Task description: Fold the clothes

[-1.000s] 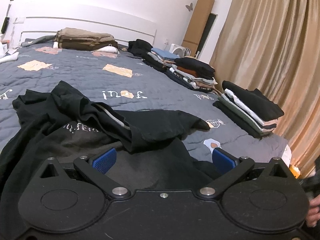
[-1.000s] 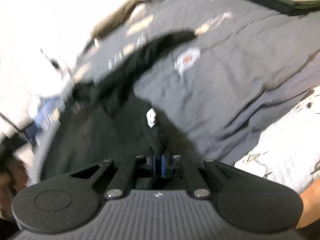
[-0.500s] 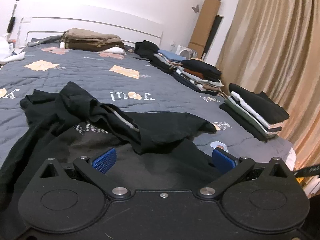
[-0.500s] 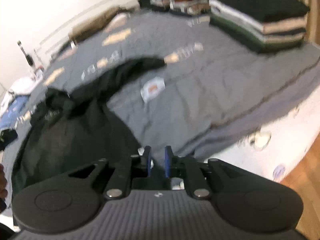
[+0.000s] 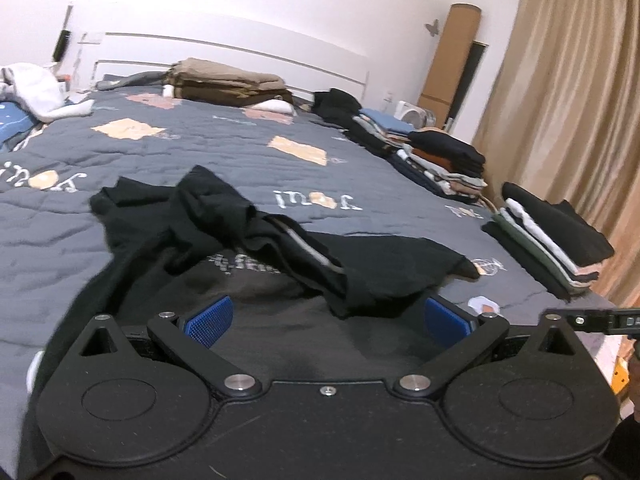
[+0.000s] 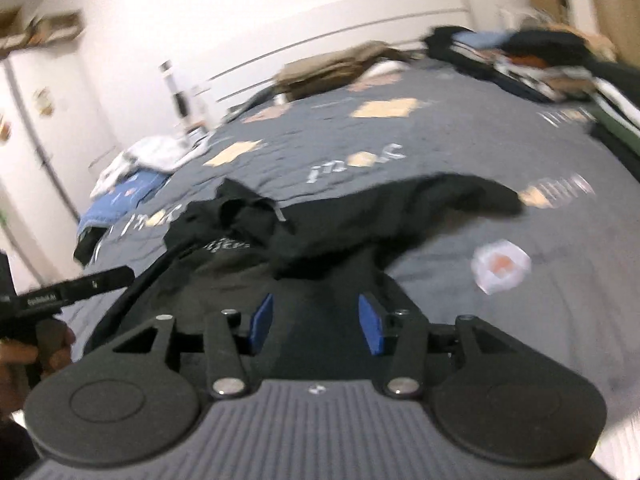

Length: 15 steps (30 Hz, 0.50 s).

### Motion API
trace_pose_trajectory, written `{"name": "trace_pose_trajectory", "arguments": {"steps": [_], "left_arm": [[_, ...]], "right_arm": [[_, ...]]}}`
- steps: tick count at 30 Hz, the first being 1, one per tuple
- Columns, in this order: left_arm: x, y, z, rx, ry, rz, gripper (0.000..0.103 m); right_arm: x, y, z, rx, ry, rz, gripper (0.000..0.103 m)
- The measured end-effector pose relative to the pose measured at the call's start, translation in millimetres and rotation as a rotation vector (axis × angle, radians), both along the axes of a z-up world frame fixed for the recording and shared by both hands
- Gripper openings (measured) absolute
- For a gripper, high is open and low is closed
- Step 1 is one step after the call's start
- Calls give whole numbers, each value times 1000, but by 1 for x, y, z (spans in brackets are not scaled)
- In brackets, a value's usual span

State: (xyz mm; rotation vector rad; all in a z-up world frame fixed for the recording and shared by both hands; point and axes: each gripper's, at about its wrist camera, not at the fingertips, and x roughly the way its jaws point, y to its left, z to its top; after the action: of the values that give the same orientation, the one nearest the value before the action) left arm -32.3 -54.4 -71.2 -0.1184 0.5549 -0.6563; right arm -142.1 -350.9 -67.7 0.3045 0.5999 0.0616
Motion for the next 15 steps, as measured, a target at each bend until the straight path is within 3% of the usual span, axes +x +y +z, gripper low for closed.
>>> {"name": "trace_pose_trajectory", "arguments": {"steps": [4, 9, 15], "left_arm": [[9, 14, 1, 32, -31, 42, 103], [29, 40, -1, 60, -46, 120, 103], [64, 79, -5, 34, -40, 234, 102]], "right_arm": [[42, 19, -4, -41, -22, 77, 50], [88, 29, -12, -2, -25, 104, 51], [132, 36, -25, -2, -25, 145, 52]]}}
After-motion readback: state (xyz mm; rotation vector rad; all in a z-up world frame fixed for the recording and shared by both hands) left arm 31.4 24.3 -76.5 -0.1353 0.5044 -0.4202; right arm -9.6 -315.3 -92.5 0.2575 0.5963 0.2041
